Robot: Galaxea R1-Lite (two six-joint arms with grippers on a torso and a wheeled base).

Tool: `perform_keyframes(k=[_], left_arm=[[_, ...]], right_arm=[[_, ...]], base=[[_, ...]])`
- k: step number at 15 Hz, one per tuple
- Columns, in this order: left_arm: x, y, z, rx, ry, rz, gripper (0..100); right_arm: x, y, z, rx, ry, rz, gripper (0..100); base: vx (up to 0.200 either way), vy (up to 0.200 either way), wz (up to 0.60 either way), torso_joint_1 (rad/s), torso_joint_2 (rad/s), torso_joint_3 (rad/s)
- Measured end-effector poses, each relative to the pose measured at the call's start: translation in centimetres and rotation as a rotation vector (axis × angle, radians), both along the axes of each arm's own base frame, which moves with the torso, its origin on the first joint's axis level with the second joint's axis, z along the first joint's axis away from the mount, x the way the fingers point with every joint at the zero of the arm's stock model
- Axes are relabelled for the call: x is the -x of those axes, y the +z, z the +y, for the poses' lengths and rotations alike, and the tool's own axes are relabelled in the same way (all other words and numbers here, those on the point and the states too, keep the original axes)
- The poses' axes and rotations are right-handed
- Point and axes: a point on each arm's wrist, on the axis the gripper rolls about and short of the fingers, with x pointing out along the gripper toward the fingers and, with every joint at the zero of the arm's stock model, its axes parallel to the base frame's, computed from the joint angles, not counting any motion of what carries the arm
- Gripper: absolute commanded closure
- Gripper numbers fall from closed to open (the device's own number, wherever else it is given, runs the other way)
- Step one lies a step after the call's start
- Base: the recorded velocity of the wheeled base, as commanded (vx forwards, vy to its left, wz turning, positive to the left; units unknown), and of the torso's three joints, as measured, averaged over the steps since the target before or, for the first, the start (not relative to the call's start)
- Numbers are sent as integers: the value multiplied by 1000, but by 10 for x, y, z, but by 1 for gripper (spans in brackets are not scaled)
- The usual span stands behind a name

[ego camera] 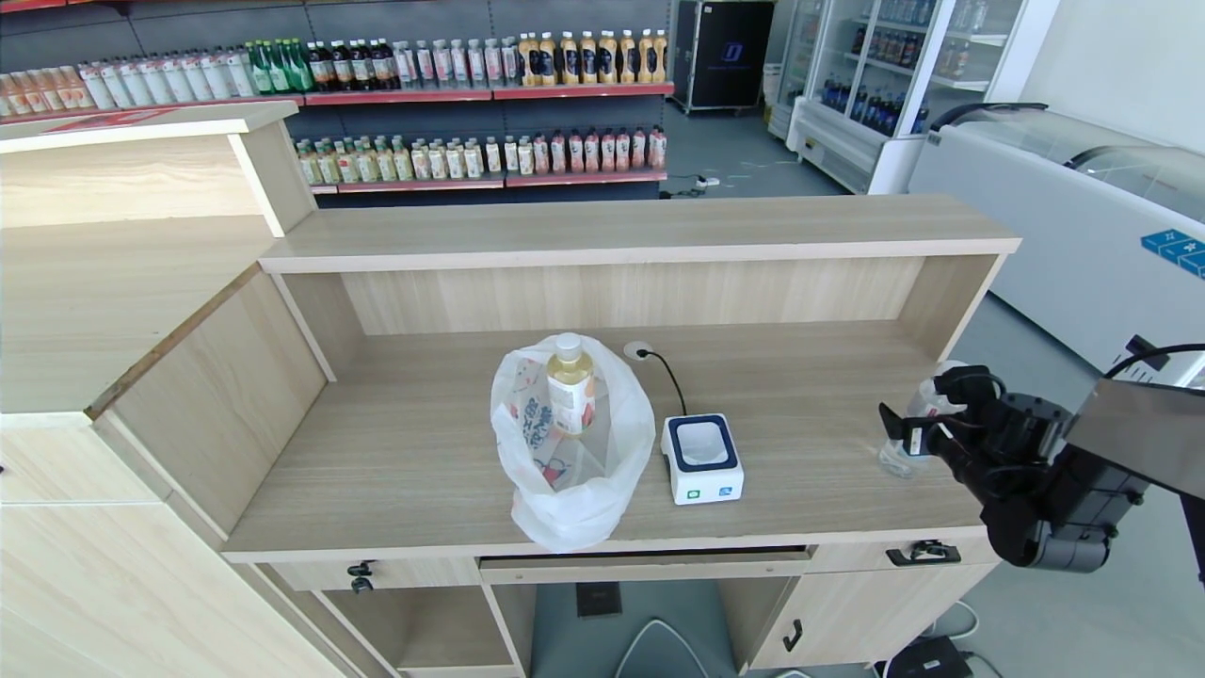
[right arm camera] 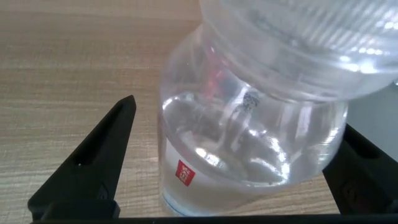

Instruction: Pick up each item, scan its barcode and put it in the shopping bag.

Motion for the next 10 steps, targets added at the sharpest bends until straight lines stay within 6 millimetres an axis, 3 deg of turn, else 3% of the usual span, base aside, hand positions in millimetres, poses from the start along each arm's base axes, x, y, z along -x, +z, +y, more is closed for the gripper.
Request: perform_keyframes(k=[7,8,10], left_arm=[[0,0,0,0,0,0,0],[0,0,0,0,0,0,0],[0,0,0,0,0,0,0]], right_arm=[[-8,-1,-1,-1,20,-7,0],[-10,-1,-1,-1,21,-11,100],[-12,-1,-2,0,21,-18,100]], base=[[0,0,0,0,0,0],[0,0,0,0,0,0],[0,0,0,0,0,0]])
